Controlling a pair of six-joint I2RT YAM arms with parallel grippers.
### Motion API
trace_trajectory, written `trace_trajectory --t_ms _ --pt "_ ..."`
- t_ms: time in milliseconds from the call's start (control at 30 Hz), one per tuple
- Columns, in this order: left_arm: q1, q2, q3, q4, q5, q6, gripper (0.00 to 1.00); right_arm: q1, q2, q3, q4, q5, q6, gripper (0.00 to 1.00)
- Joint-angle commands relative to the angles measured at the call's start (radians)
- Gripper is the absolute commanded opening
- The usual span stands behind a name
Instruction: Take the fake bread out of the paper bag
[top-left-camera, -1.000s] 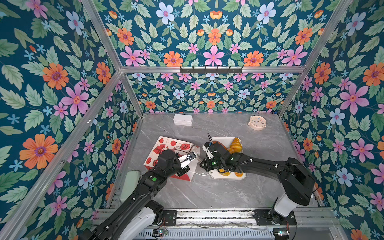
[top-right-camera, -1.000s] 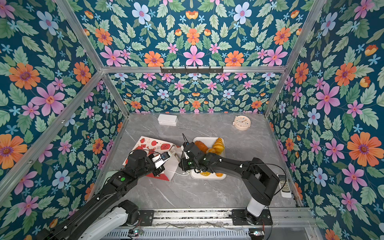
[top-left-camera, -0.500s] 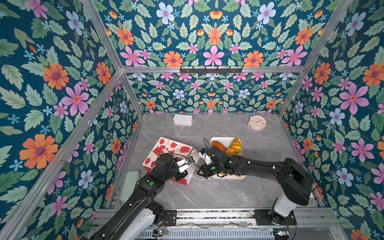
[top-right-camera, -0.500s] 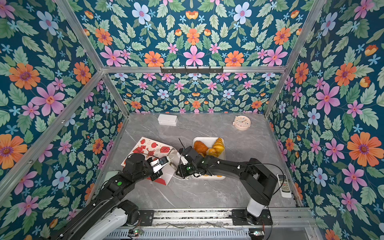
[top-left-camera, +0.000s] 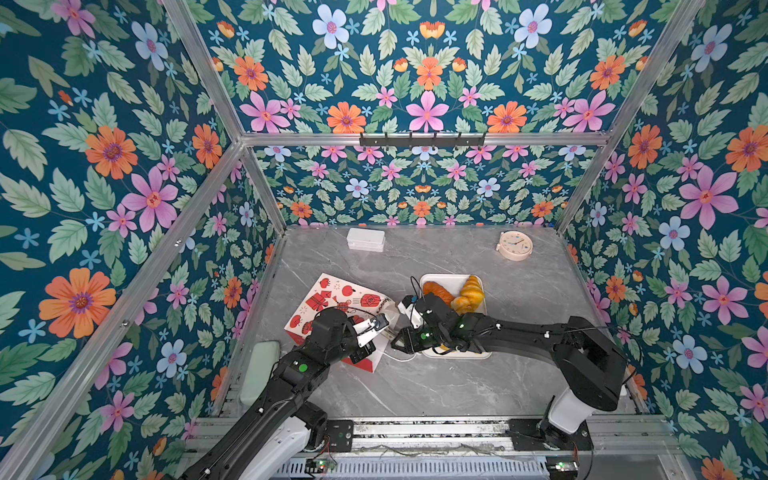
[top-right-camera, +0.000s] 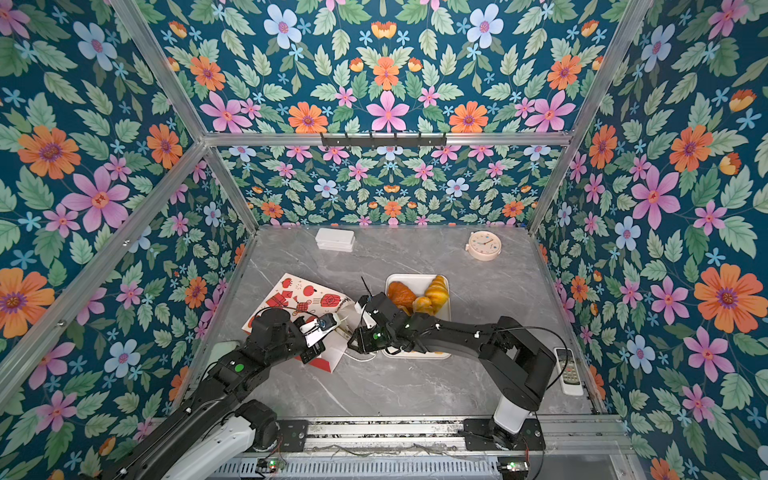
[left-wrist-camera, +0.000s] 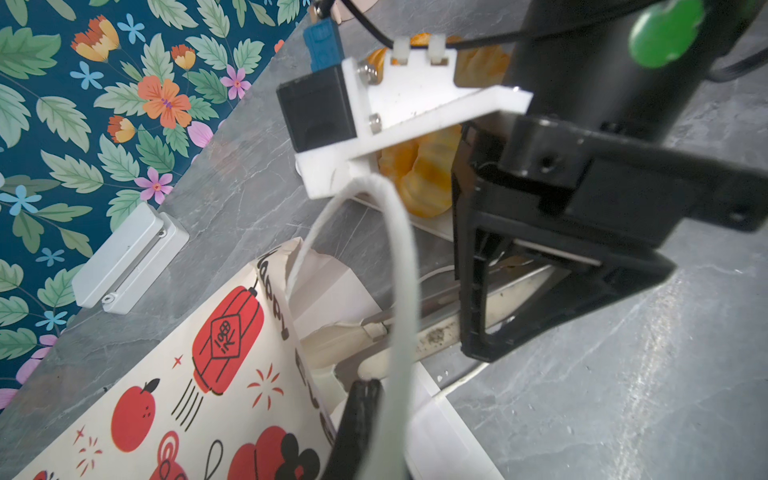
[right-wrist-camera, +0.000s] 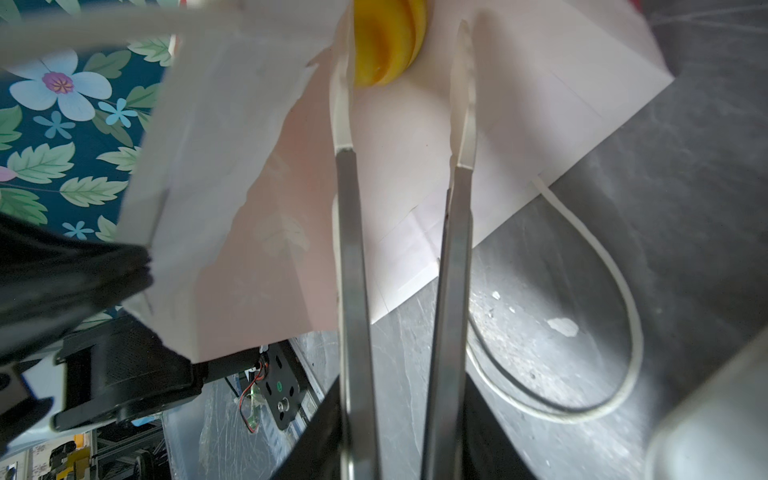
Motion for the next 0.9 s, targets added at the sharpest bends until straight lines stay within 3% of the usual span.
trace_trajectory --t_ms 0,633,867 --pt "0.001 0.006 0.007 0.02 0.008 -0.003 0.0 0.001 -0.011 -0.002 0.075 -0.017 0.019 0.39" --pt "0.0 0.033 0.014 0.04 0.01 0.0 0.0 0.001 0.128 0.111 0.034 -0.045 0.01 0.4" --pt "0.0 0.03 0.018 0.039 0.005 -0.001 0.0 0.002 0.147 0.122 0.042 -0.036 -0.002 0.29"
